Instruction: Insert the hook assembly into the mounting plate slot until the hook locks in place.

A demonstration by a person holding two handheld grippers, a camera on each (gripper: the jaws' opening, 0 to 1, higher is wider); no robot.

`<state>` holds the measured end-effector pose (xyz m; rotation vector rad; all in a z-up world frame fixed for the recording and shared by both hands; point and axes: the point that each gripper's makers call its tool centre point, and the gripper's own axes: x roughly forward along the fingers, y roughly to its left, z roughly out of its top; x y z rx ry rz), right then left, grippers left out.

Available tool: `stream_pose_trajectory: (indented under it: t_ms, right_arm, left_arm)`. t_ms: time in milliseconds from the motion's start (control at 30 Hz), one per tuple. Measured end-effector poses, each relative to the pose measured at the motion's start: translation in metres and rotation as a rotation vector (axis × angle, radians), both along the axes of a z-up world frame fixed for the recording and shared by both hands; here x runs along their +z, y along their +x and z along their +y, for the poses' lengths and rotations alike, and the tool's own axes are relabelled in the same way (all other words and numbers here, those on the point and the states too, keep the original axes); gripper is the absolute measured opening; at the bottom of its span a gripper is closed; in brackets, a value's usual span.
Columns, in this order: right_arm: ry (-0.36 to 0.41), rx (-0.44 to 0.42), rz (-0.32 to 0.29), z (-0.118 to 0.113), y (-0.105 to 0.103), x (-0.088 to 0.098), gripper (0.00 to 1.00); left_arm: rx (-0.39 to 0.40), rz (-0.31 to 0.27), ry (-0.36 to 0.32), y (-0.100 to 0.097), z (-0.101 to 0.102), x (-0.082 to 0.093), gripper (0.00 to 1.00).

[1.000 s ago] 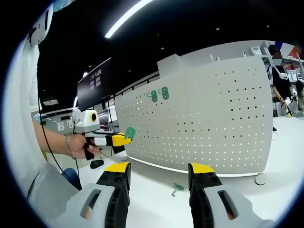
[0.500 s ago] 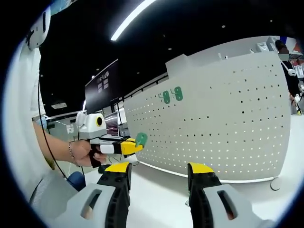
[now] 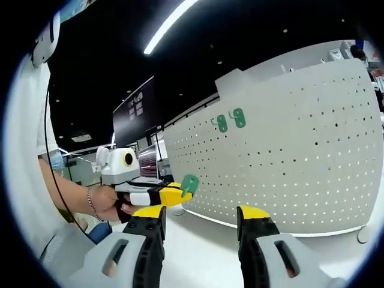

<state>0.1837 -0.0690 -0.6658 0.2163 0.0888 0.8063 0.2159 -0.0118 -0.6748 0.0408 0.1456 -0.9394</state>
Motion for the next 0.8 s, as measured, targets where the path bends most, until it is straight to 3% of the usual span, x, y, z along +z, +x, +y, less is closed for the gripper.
stream_pose_trajectory:
  t_ms: [467, 800]
  right_arm:
    - [0.054, 0.034, -0.016, 0.034, 0.014, 0.016, 0.37]
    - [0.06, 0.042, -0.004, 0.043, 0.02, 0.02, 0.35]
  left_arm:
    - [0.019, 0.0, -0.016, 0.002, 0.002, 0.004, 0.03]
    - [0.021, -0.006, -0.025, 0.001, 0.001, 0.009, 0.03]
